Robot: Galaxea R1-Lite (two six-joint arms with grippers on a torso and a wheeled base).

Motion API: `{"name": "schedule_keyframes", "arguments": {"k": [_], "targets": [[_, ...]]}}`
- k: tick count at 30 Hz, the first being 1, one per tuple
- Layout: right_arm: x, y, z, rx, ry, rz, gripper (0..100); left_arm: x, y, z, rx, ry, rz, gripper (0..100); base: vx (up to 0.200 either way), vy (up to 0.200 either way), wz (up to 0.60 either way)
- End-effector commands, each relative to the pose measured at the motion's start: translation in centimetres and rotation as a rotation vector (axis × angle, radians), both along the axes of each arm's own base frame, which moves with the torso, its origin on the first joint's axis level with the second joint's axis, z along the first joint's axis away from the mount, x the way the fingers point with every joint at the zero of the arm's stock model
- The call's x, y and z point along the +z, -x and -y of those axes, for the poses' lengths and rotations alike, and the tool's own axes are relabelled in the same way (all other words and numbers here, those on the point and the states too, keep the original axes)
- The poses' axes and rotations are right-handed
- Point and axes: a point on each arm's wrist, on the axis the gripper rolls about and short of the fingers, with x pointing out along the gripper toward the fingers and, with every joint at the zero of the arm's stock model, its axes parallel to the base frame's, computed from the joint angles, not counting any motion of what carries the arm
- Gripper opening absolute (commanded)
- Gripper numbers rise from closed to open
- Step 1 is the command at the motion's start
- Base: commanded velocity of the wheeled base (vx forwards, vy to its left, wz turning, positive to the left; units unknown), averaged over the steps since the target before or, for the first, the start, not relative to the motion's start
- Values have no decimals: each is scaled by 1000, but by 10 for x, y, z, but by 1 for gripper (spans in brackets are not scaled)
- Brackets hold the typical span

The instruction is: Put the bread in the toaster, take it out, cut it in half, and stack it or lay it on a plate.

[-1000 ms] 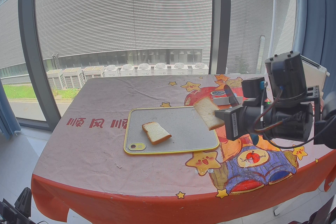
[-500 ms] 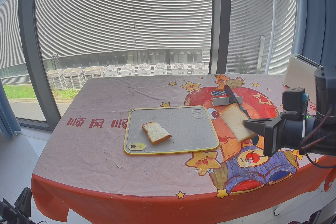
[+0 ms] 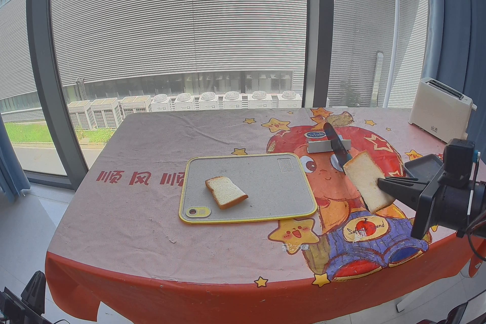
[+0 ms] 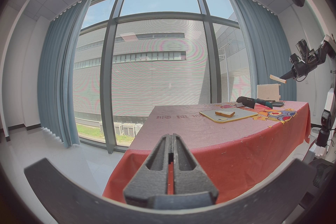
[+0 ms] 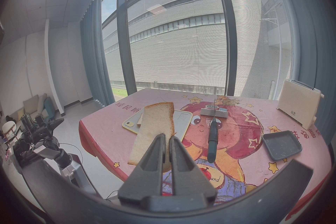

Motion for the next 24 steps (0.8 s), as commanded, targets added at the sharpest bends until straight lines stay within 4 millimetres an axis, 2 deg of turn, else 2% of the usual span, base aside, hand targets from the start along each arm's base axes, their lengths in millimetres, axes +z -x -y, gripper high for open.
{"name": "schedule_keyframes", "arguments": {"k": [1,7,24], "targets": [[2,6,6,-3,-18,22,0,-5,0,0,0,0,0,0,0,0,0],[1,5,4,-6,-20,33,0,-5,0,0,0,0,0,0,0,0,0],[-9,5,5,-6,3,10,0,-5,0,0,0,0,0,0,0,-200,0]]}}
